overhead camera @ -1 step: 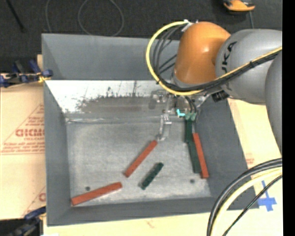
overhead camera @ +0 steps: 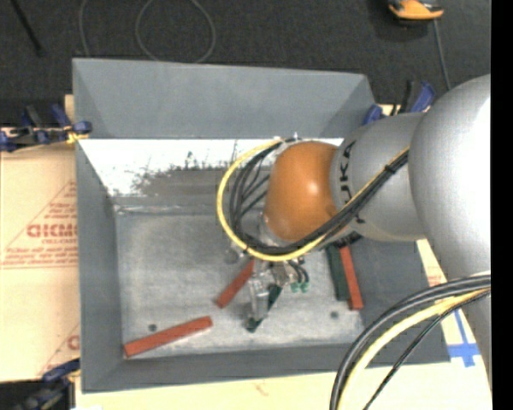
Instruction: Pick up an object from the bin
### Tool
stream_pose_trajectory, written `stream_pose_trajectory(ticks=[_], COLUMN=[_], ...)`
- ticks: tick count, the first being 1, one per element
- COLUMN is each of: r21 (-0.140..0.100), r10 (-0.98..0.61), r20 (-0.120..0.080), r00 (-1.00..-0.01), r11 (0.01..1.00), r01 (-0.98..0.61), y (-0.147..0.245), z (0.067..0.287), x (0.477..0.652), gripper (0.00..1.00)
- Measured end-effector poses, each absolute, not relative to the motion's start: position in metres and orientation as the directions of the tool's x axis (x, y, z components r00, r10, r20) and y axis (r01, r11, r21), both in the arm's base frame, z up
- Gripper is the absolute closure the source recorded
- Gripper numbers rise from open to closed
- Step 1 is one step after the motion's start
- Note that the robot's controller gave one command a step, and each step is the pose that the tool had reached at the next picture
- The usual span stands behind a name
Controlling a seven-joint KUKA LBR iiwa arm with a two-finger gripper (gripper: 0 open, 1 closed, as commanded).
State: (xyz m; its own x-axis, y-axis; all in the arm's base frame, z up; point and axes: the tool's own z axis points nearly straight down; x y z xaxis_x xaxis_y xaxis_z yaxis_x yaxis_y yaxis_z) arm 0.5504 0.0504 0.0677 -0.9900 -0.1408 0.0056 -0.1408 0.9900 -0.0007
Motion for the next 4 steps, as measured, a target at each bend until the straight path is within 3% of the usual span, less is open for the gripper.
stream_pose_trajectory(ticks=[1,2,3,4], r21=[0.0,0.003,-0.001,-0.001], r10=[-0.138,-0.141,-0.243,-0.241], r20=[-0.004,-0.012,0.005,-0.002], r00=[-0.99,-0.99,-0.97,-0.97], r11=[0.99,0.99,0.97,0.97], r01=[-0.138,-0.141,-0.243,-0.241], y=[0.05,0.125,0.123,0.124], z=[0.071,0.226,0.154,0.157], x=[0.554,0.546,0.493,0.496], gripper=[1.0,1.0,1.0,0.0])
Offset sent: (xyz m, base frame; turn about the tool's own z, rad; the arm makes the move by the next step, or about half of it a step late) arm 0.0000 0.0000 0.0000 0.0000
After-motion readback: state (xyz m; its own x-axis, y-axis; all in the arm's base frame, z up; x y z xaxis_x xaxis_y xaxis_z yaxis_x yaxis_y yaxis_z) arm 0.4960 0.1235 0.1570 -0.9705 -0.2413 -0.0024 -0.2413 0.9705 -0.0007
